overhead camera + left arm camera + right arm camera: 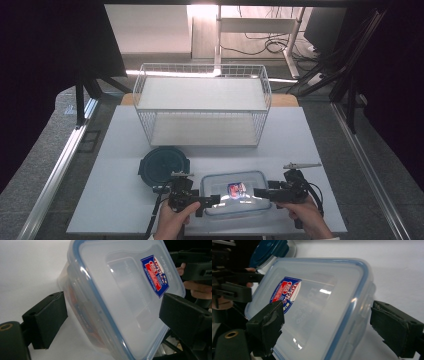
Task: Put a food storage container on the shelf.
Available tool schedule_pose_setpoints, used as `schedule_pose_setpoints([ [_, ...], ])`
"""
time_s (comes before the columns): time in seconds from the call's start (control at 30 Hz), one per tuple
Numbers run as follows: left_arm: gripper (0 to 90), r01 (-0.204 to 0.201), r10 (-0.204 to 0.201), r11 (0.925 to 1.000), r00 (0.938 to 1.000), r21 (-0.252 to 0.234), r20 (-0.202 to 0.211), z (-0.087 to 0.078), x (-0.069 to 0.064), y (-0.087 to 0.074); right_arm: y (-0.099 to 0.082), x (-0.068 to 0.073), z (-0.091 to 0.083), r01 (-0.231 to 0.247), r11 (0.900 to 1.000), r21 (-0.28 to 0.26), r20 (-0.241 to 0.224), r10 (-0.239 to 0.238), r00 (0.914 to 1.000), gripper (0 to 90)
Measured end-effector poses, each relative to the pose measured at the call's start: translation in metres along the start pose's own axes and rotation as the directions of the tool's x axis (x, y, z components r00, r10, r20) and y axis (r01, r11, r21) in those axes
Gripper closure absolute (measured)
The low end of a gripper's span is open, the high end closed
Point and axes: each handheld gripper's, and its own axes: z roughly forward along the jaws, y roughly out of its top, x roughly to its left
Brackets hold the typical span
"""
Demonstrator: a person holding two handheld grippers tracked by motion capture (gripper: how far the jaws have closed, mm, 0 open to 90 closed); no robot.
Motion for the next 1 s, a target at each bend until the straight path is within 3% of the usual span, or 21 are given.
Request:
schedule_pose_setpoints([
  [0.13,8.4,0.008,-0.008,0.9999,1.0,0.007,0.0,0.004,0.003,-0.002,0.0,-0.003,0.007,-0.015,0.9997,0.021,-0.006,0.015,0.9999,11.7],
  [0.33,10.7,0.043,-0.044,0.9987,0.9981,0.028,0.044,0.01,0.007,-0.001,-0.004,-0.006,0.013,-0.042,0.9976,0.054,-0.019,0.043,0.9989,10.2],
  [0.4,11.3,0.058,-0.06,0.9976,0.9958,0.038,0.069,0.012,0.009,0.0,-0.005,-0.007,0.013,-0.061,0.9966,0.057,-0.03,0.062,0.9976,10.2],
  [0.57,13.0,0.059,-0.062,0.9976,0.9955,0.036,0.072,0.011,0.01,0.0,-0.008,-0.012,0.013,-0.133,0.9886,0.071,-0.053,0.137,0.9892,11.0],
  [0.63,15.9,0.066,-0.068,0.9973,0.9948,0.034,0.076,0.009,0.01,-0.001,-0.008,-0.013,0.011,-0.153,0.9858,0.07,-0.052,0.156,0.9863,14.4],
  [0.77,24.3,0.089,-0.09,0.9959,0.9926,0.018,0.081,0.003,0.012,-0.001,-0.008,-0.014,0.001,-0.164,0.986,0.03,-0.048,0.165,0.9851,30.1],
  [0.9,34.6,0.092,-0.091,0.9957,0.994,-0.011,0.061,-0.003,0.01,0.0,-0.009,-0.016,-0.002,-0.195,0.9807,0.017,-0.053,0.195,0.9793,32.7],
  [1.0,37.3,0.106,-0.105,0.9943,0.9922,-0.011,0.067,-0.005,0.01,0.0,-0.008,-0.016,-0.003,-0.206,0.9784,0.014,-0.052,0.207,0.9771,34.5],
])
